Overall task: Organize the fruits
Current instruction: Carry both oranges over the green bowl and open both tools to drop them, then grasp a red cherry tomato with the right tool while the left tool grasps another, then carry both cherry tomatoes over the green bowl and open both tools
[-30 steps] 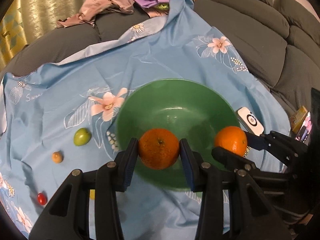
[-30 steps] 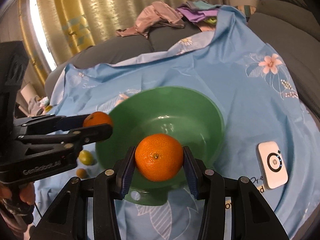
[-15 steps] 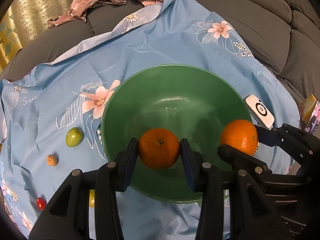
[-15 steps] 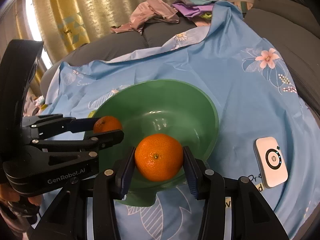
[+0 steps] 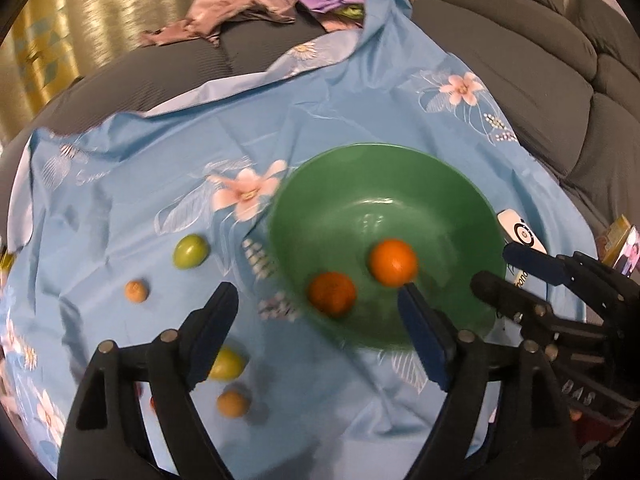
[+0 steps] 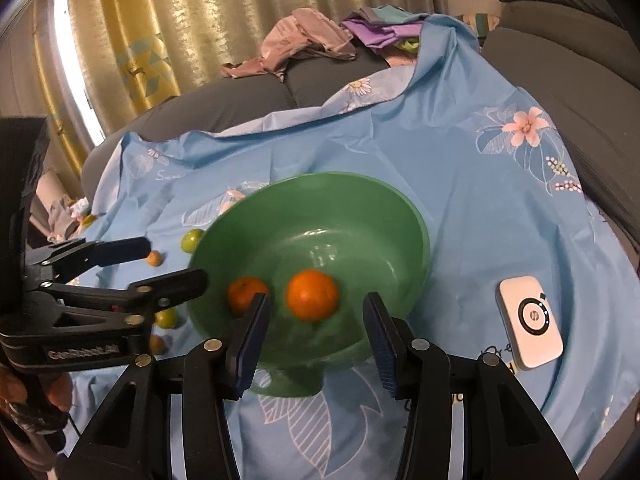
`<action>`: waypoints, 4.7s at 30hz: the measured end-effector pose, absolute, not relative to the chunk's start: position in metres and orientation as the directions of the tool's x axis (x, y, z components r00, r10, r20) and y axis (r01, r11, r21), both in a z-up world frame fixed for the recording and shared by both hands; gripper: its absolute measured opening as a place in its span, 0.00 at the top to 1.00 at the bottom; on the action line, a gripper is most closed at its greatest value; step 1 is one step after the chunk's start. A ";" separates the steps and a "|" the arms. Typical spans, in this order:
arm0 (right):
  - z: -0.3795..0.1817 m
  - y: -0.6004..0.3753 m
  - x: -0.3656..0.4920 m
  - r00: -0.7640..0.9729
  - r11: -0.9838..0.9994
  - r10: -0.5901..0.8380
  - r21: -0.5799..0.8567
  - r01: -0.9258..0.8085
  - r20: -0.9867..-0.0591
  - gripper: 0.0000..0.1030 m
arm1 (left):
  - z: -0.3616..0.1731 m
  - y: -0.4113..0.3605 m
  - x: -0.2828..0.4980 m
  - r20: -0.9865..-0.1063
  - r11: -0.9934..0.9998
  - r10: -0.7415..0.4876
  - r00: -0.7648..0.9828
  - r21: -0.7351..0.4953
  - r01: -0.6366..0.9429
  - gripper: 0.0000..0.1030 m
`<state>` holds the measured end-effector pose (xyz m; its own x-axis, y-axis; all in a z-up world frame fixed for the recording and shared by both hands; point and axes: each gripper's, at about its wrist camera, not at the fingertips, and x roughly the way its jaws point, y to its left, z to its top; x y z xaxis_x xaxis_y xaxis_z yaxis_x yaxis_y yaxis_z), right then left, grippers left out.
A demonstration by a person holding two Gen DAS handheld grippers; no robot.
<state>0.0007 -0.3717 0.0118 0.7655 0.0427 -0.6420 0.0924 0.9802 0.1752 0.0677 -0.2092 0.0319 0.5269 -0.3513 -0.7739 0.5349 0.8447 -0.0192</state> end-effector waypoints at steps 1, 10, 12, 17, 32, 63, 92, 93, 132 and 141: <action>0.013 -0.370 -0.002 0.767 0.980 0.046 0.176 0.088 -0.639 0.53 | 0.032 -0.203 0.065 -0.774 0.851 -0.347 0.530 -0.022 0.524 0.14; 0.021 -0.351 -0.016 0.769 0.982 0.097 0.187 0.029 -0.632 0.53 | 0.021 -0.125 0.035 -0.801 0.916 -0.265 0.537 -0.035 0.399 0.14; 0.022 -0.344 -0.018 0.764 0.983 0.113 0.186 0.009 -0.635 0.53 | 0.022 -0.104 0.028 -0.796 0.930 -0.246 0.553 -0.033 0.365 0.14; 0.024 -0.327 -0.020 0.758 0.984 0.139 0.174 -0.034 -0.637 0.53 | 0.021 -0.059 0.013 -0.793 0.956 -0.208 0.573 -0.041 0.290 0.14; 0.007 -0.259 -0.005 0.666 0.964 0.264 0.170 -0.204 -0.697 0.53 | -0.013 -0.005 -0.009 -0.816 0.965 -0.243 0.524 -0.147 0.219 0.14; -0.065 -0.134 0.101 0.425 0.875 0.347 0.126 -0.467 -0.836 0.70 | -0.028 0.026 0.045 -0.800 0.957 -0.282 0.530 -0.195 0.214 0.22; -0.034 -0.201 0.069 0.517 0.879 0.448 0.251 -0.406 -0.729 0.70 | -0.065 -0.027 0.111 -0.860 0.964 -0.184 0.476 -0.064 0.257 0.73; -0.034 -0.201 0.070 0.519 0.879 0.447 0.252 -0.404 -0.729 0.70 | -0.066 -0.027 0.111 -0.859 0.964 -0.189 0.475 -0.070 0.256 0.73; 0.019 -0.275 0.007 0.703 0.921 0.388 0.261 -0.287 -0.596 0.70 | 0.033 -0.091 0.025 -0.763 0.911 -0.310 0.568 -0.069 0.406 0.73; 0.016 -0.314 0.008 0.743 0.935 0.341 0.291 -0.204 -0.575 0.70 | 0.043 -0.130 0.036 -0.749 0.872 -0.374 0.547 -0.083 0.482 0.73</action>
